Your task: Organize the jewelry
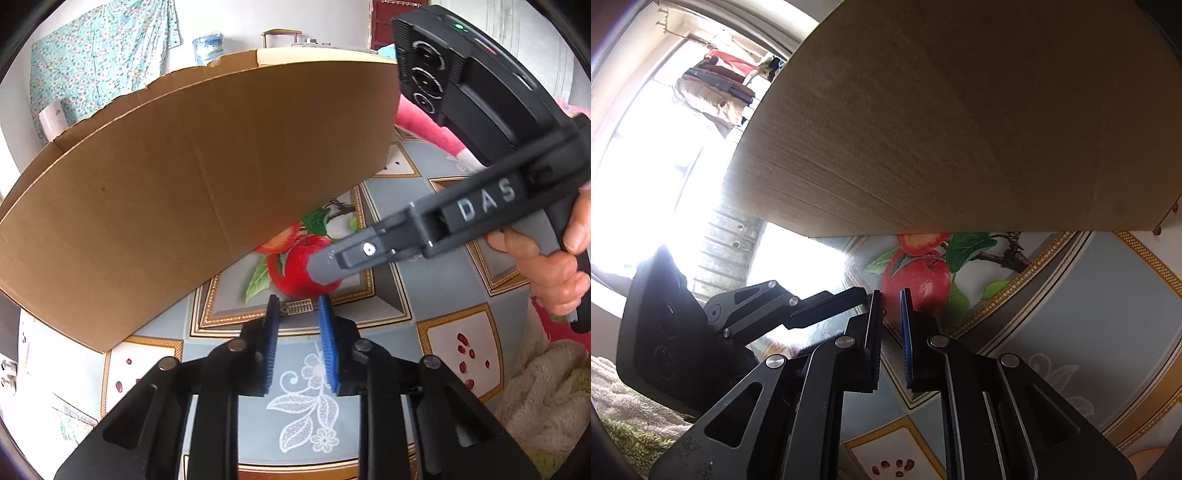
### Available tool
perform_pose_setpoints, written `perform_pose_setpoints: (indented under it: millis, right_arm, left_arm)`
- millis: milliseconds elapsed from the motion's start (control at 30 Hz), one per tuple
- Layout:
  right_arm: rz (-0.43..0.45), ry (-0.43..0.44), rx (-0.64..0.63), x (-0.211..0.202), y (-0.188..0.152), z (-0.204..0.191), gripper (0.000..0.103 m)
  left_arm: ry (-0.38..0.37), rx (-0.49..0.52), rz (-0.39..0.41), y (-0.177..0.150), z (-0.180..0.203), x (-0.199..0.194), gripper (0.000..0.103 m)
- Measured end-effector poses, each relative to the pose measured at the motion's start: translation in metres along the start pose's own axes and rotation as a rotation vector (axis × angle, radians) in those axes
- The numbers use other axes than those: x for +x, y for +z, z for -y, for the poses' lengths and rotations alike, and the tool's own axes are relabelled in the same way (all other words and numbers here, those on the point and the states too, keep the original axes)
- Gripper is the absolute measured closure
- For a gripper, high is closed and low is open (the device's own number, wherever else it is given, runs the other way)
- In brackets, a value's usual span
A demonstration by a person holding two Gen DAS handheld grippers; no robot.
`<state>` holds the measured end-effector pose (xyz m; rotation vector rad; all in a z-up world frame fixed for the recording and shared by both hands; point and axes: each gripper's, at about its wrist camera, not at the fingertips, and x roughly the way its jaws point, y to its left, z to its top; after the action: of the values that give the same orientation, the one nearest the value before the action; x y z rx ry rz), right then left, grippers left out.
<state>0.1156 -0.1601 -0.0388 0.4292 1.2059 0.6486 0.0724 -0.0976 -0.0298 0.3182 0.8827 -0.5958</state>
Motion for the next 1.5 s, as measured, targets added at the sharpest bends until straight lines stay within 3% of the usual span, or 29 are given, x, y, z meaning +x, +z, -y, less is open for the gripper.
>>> perform_pose_setpoints:
  millis: [400, 500, 633, 833, 967, 1200, 1433, 1500]
  right_arm:
    - [0.008, -0.029, -0.010, 0.009, -0.006, -0.016, 0.092]
    - [0.009, -0.021, -0.003, 0.003, -0.006, -0.011, 0.090]
    - [-0.004, 0.002, -0.001, -0.002, -0.005, -0.011, 0.080]
    - [0.003, -0.061, -0.059, 0.000, -0.002, -0.022, 0.079]
    - [-0.005, -0.126, -0.171, 0.001, -0.003, -0.037, 0.079]
    - [-0.085, -0.255, -0.553, 0.029, -0.012, -0.088, 0.080]
    - [-0.159, -0.331, -0.767, 0.042, -0.014, -0.097, 0.087]
    - [-0.178, -0.341, -0.806, 0.042, -0.015, -0.097, 0.095]
  left_arm:
    - [0.009, 0.011, 0.014, -0.002, 0.001, -0.003, 0.089]
    - [0.011, 0.013, 0.023, -0.006, 0.001, -0.004, 0.100]
    - [0.016, 0.033, 0.031, -0.009, 0.003, -0.006, 0.100]
    - [0.016, 0.045, 0.034, -0.014, 0.007, -0.013, 0.100]
    - [0.011, 0.033, 0.039, -0.016, 0.005, -0.019, 0.100]
    - [0.024, 0.019, 0.026, -0.023, 0.000, -0.025, 0.100]
    - [0.026, 0.016, 0.026, -0.023, -0.003, -0.027, 0.100]
    - [0.024, 0.012, 0.032, -0.028, -0.004, -0.031, 0.100]
